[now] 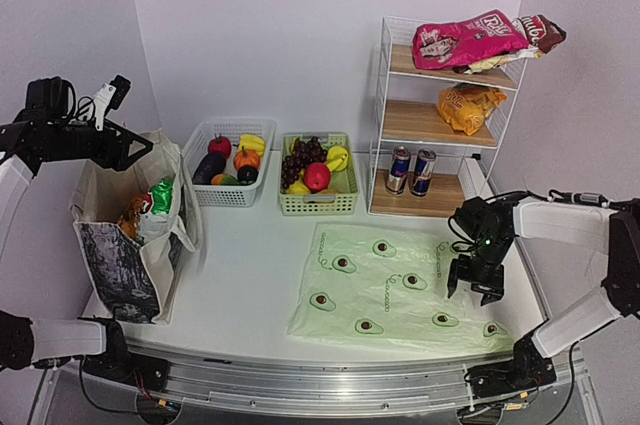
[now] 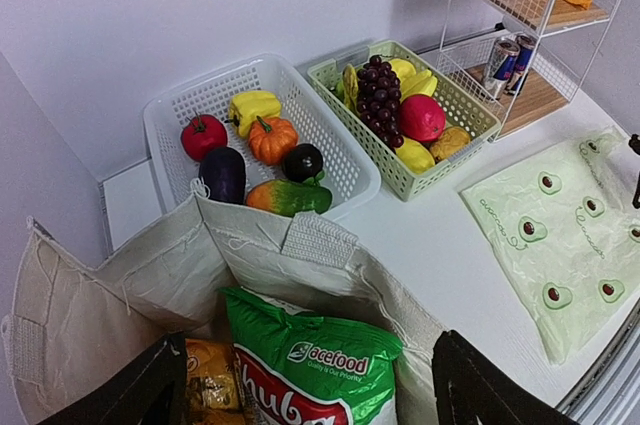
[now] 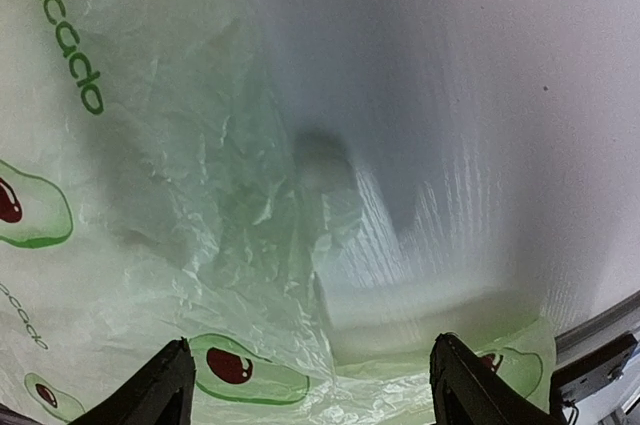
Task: Place the mixed food into the grocery bags and tie them
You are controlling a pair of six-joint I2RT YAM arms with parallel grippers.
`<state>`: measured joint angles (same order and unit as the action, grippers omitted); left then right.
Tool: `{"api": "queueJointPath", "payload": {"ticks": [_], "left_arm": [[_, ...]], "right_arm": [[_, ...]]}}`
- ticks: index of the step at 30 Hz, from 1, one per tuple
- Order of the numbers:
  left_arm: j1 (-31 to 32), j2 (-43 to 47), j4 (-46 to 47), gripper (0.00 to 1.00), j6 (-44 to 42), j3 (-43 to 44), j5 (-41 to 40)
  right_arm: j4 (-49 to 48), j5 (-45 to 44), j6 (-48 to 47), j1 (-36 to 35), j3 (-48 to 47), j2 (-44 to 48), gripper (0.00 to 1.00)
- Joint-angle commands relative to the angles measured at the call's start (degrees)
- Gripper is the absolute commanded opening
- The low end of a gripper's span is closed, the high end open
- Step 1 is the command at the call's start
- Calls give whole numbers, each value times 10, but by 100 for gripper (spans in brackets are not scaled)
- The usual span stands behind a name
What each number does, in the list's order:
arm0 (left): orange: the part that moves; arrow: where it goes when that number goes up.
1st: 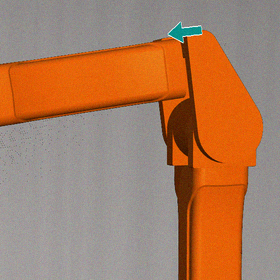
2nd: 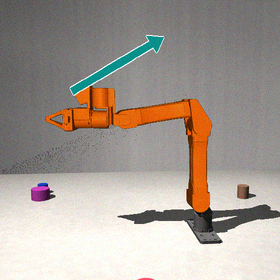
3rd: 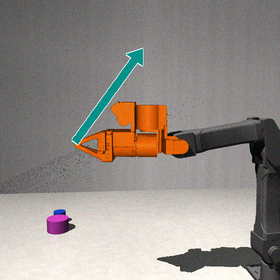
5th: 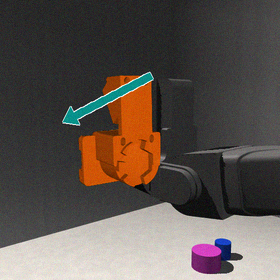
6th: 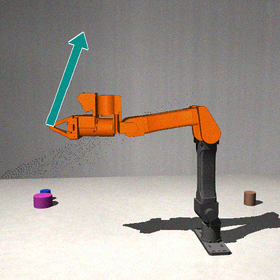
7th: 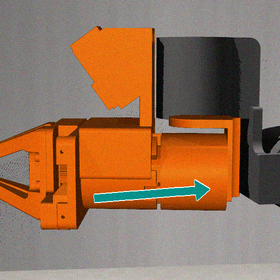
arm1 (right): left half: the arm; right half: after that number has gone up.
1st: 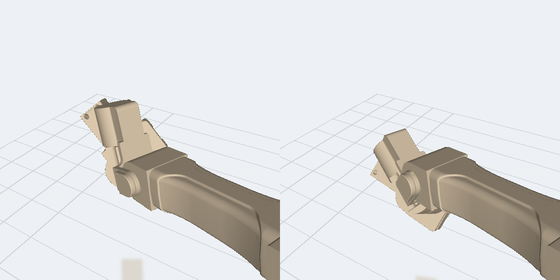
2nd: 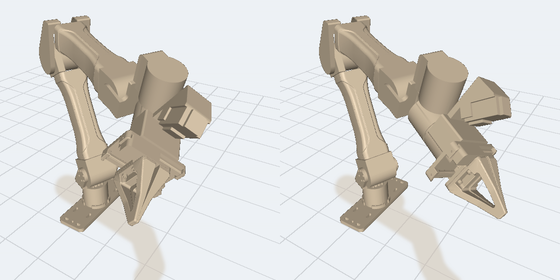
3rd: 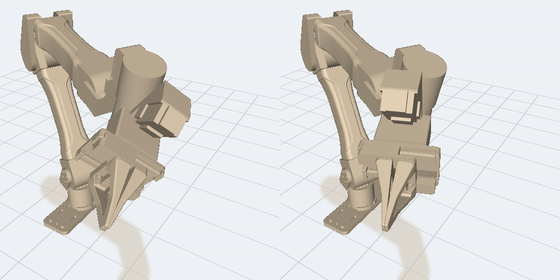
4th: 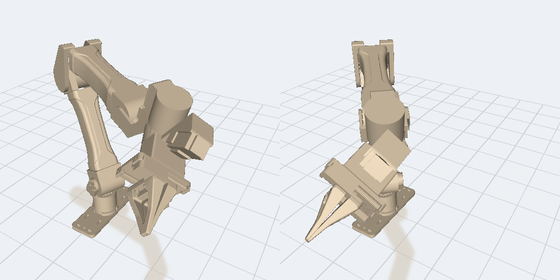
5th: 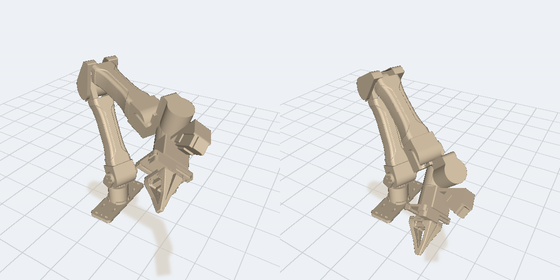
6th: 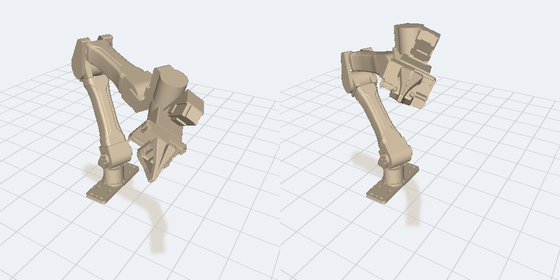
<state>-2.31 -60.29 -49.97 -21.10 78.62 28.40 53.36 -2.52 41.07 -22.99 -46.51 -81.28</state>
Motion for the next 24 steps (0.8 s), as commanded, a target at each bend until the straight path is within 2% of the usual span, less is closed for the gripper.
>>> {"api": "queueJointPath", "payload": {"ticks": [1,4,9,12,15,17,20,24], "left_arm": [[-2,8,12,84,-6,9,6],[-2,8,5,84,-6,28,33],[1,13,4,84,11,59,107],[6,25,27,84,34,62,133],[10,25,52,82,83,62,142],[13,23,62,80,111,58,160],[20,21,76,79,142,57,192],[76,17,94,79,171,64,184]], "right_arm": [[-38,34,-27,13,-15,-37,77],[-72,43,-28,14,-10,-56,74],[-105,55,-36,18,-6,-88,61],[-113,63,-37,20,0,-98,43],[-112,61,-35,19,2,-83,14],[-105,59,-34,18,-6,-65,0],[-52,49,-44,17,-49,-40,0],[77,-44,-77,-37,-162,-13,0]]}}
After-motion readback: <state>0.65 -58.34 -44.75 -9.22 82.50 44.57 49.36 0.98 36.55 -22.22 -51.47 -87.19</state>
